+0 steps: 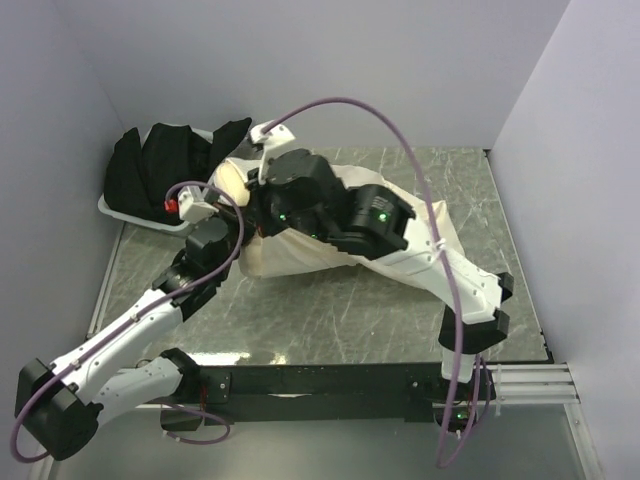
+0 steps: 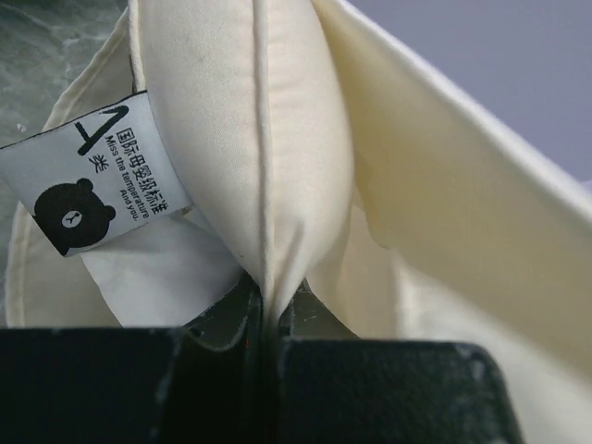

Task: Put the pillow into the pillowcase

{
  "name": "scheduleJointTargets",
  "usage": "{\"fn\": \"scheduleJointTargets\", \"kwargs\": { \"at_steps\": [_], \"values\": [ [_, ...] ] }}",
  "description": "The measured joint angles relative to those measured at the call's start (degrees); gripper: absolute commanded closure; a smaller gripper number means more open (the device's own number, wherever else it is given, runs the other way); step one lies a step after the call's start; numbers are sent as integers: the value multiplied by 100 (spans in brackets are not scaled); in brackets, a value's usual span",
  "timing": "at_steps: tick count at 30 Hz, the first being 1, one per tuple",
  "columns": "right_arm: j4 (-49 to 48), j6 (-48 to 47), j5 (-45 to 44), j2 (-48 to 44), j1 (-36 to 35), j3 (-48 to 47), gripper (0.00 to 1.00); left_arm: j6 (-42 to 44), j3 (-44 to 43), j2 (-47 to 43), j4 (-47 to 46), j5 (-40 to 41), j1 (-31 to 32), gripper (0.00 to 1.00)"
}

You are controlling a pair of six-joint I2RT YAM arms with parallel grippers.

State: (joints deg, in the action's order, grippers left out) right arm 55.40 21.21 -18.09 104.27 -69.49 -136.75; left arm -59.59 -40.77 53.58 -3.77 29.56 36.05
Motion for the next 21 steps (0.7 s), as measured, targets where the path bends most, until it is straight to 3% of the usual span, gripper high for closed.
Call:
{"fn": "scheduleJointTargets", "kwargs": {
  "at_steps": [12,21],
  "values": [
    [407,-28,260,-527,229,157,100,101,-929,1252,514,-457,-522,99],
    [92,44,575,-1506,232,415,100,855,-3195,1453,1899,-448,-876,99]
  ]
}}
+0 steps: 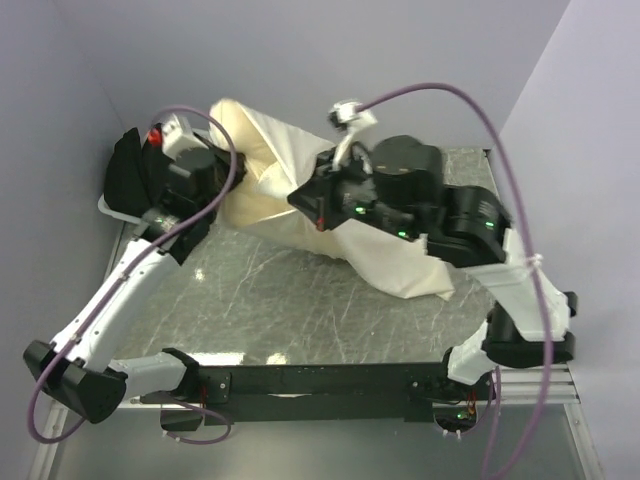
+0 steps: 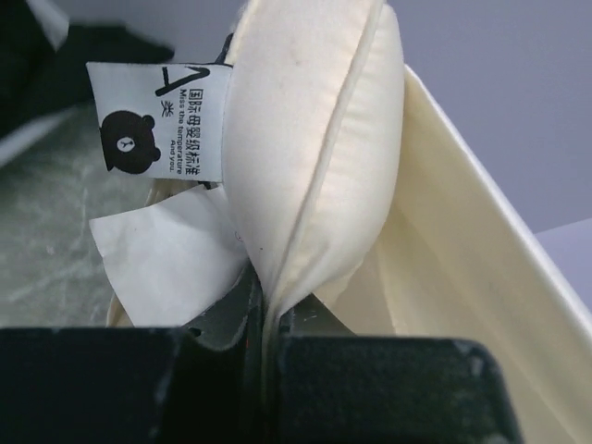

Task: Put the pillow into the pillowcase

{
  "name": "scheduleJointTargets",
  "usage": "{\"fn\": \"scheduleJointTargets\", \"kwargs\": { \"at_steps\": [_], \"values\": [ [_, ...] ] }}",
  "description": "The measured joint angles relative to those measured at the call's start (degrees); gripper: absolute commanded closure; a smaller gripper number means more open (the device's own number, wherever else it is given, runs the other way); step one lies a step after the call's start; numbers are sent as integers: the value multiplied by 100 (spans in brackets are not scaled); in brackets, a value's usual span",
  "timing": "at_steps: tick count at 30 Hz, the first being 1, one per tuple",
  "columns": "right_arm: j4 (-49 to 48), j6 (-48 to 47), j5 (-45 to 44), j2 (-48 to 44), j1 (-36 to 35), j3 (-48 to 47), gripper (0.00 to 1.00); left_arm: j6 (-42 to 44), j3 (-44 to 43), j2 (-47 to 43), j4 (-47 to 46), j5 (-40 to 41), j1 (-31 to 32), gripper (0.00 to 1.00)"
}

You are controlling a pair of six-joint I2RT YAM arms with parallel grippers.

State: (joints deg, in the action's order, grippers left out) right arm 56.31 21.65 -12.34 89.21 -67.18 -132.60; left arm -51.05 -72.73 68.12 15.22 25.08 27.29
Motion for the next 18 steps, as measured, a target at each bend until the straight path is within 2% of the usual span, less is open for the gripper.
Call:
{"fn": "scheduleJointTargets", "kwargs": {
  "at_steps": [7,11,14,18],
  "values": [
    [-761,177,199,-1005,-9,260,100,1263,-2798,151,1215,-129,-42,99],
    [-1172,216,208,-1270,-39,284,100,1534,-4098,616,1357,-638,-52,99],
    [-1305,214,96,-1327,-44,275,100,1508,-4260,1016,1150,-835,61,99],
    [-1016,68,-385,-1182,-4,9,100,1215,-3814,1770,756,-1193,212,99]
  ]
}}
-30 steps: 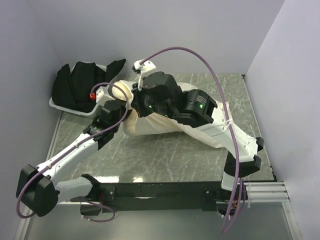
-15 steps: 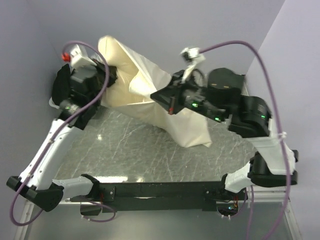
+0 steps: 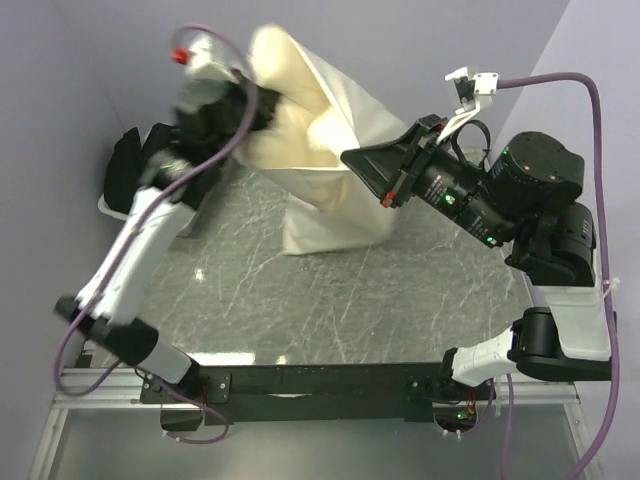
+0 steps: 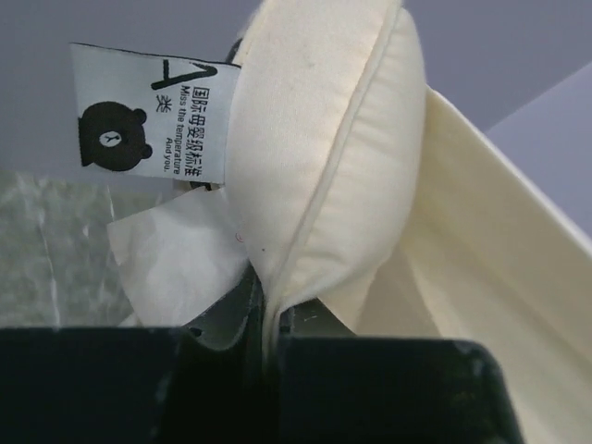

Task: Put the pillow into the pillowcase

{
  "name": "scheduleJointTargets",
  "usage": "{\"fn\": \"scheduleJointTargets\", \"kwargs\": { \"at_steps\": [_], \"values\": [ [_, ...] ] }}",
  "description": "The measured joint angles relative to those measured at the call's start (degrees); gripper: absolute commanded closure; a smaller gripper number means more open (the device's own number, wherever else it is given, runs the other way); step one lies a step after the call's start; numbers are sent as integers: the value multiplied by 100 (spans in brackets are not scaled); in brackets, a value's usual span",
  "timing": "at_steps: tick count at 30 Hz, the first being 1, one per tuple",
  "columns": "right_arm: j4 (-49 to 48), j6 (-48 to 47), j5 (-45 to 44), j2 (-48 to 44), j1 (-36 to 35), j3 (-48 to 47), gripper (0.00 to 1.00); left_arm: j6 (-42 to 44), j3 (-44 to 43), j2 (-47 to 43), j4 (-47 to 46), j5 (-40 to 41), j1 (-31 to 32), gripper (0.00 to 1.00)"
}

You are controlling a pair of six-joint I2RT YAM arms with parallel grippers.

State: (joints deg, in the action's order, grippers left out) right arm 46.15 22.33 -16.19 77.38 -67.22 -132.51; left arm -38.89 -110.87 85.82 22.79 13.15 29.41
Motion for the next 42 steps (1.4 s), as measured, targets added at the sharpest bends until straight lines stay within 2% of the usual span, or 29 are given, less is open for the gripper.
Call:
{"fn": "scheduleJointTargets", "kwargs": {
  "at_steps": [5,10,16,20,27,31,35,37,42],
  "values": [
    [509,-256,-721,7,81,227,100,-514,887,822,-146,-667,310,99],
    [463,-280,-748,-302,70,1102,100,-573,970,813,326,-710,317,99],
    [175,-186,-323,-243,57,1113,100,-164,334,166,988,-258,-212,99],
    [-393,31,223,-136,-7,1113,100,415,-673,-221,1478,-11,-424,99],
    [-1180,295,704,-280,-52,1394,100,1051,-2061,-160,1499,-323,-492,99],
    [-1895,415,535,-1252,-52,3239,96,1283,-1904,227,1235,-448,17,99],
    [-2428,732,-44,-2516,2,5737,88,1381,-907,870,833,-636,658,99],
    [-2459,1097,-487,-3016,37,6942,86,1375,-142,1467,428,-754,955,99],
    [-2227,2264,-1025,-3692,79,9304,60,1060,1502,2232,-723,-1274,1749,98]
  ]
}}
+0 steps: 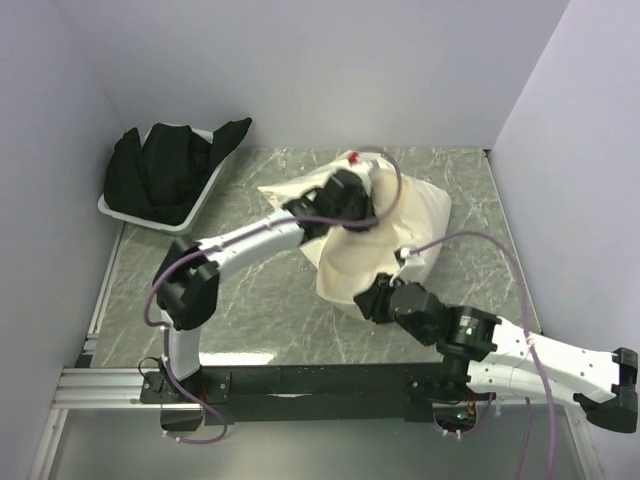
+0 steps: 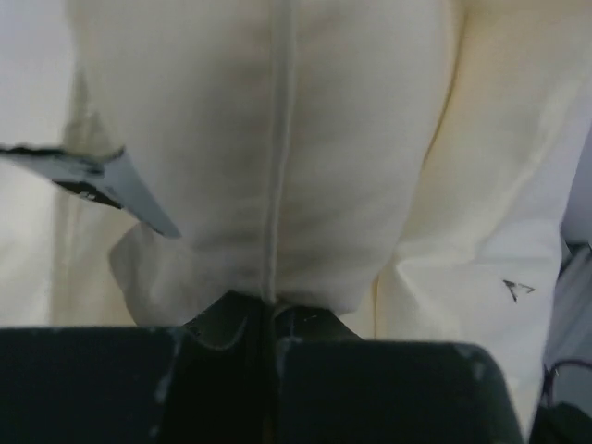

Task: Put the pillow into the pillowcase

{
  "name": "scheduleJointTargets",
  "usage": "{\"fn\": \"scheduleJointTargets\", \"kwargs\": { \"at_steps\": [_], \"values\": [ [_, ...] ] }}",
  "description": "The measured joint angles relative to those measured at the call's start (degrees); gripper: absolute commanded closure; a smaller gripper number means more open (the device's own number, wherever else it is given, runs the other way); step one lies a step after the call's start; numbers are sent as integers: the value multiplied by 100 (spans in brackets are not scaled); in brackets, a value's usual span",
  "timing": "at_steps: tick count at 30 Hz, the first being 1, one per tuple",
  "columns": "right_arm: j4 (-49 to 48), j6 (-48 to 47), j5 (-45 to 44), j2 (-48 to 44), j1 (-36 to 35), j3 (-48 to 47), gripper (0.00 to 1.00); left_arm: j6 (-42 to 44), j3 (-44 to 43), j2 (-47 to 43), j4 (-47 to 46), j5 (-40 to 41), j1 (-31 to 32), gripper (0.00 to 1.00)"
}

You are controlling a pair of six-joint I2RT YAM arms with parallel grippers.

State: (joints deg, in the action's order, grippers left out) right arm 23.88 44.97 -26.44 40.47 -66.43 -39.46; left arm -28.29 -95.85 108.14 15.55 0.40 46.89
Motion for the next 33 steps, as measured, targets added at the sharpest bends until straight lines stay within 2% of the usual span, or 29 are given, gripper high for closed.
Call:
{"fn": "scheduleJointTargets", "kwargs": {
  "at_steps": [3,4,6,7,10,12,16,19,23,27,32,33],
  "values": [
    [271,656,-59,-275,0,872,45,-227,636,208,-730,-426,450,89],
    [411,872,-87,-428,0,1080,38,-267,715,234,-979,-518,557,75],
    [612,1167,-140,-710,0,1239,32,-293,756,238,-1327,-671,695,58],
    [708,1270,-190,-848,0,1248,30,-306,772,238,-1506,-802,748,46],
    [1016,1484,-393,-1231,0,1130,25,-391,988,192,-1976,-1165,839,31],
    [1307,1547,-538,-1370,0,883,24,-461,1189,114,-2184,-1390,859,29],
    [1753,1565,-879,-1537,0,210,15,-531,1421,-195,-2245,-1648,859,28],
    [2133,1600,-1250,-1537,0,-221,14,-584,1526,-503,-2175,-1801,857,27],
    [2944,1849,-1639,-1552,0,-424,9,-697,1703,-841,-2096,-1971,769,29],
    [3414,2253,-1937,-1552,0,-328,5,-769,1716,-1008,-1810,-1606,730,36],
    [3386,2566,-2017,-1537,90,313,5,-859,1805,-1029,-1460,-955,737,34],
    [3276,2516,-1954,-1508,181,435,5,-885,1856,-1029,-1375,-800,737,31]
  ]
}}
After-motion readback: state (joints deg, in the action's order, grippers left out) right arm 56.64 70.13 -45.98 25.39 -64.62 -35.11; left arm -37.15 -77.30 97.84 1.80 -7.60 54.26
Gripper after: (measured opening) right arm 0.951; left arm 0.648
